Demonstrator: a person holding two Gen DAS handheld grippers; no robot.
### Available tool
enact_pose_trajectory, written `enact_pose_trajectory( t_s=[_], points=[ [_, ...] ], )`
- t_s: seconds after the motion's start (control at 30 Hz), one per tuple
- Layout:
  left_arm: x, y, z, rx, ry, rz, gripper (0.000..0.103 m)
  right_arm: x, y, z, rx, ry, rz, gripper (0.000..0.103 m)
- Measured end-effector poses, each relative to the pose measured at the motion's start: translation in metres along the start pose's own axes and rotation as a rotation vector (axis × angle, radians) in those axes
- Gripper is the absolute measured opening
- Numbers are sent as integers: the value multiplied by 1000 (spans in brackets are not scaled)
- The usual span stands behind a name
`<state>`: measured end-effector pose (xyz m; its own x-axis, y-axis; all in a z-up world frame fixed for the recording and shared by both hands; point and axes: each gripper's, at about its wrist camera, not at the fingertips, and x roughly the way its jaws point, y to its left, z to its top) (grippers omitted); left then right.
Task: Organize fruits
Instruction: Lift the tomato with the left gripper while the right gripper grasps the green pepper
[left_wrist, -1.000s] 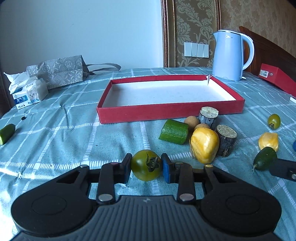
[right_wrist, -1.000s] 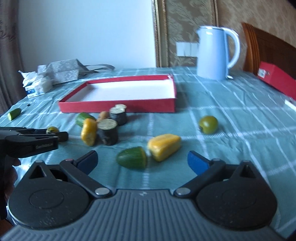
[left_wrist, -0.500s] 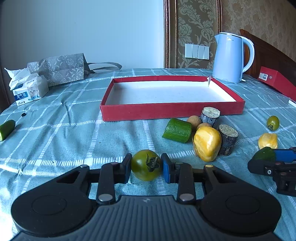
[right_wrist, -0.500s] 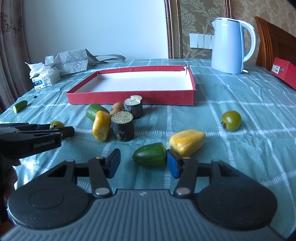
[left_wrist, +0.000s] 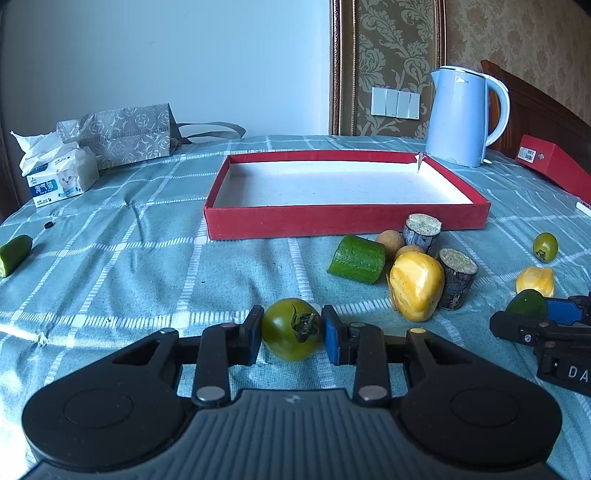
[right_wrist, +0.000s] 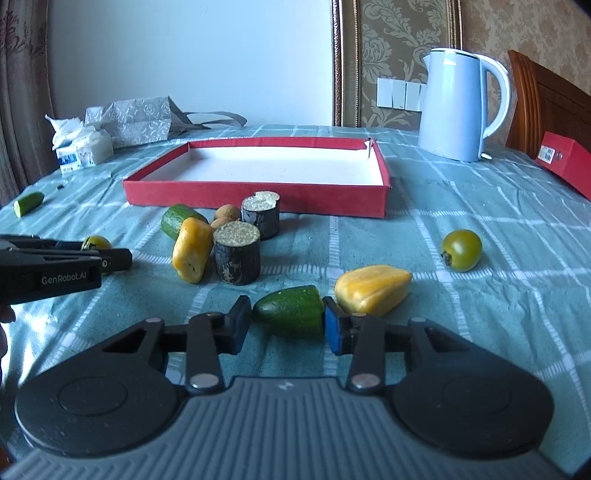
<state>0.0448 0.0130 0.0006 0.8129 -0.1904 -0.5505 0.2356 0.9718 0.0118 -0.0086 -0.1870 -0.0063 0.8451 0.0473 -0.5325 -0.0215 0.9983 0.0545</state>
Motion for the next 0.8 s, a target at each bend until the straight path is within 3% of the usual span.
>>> enact_pose_trajectory(
  t_s=[0.47,0.8],
  points=[
    [2,-5,39,16,-68,12,33,-19,-3,3,32,-67,20,39],
    [39,-8,78,-6,-58,29,33,-18,-3,4,34,-61,28,39]
  ],
)
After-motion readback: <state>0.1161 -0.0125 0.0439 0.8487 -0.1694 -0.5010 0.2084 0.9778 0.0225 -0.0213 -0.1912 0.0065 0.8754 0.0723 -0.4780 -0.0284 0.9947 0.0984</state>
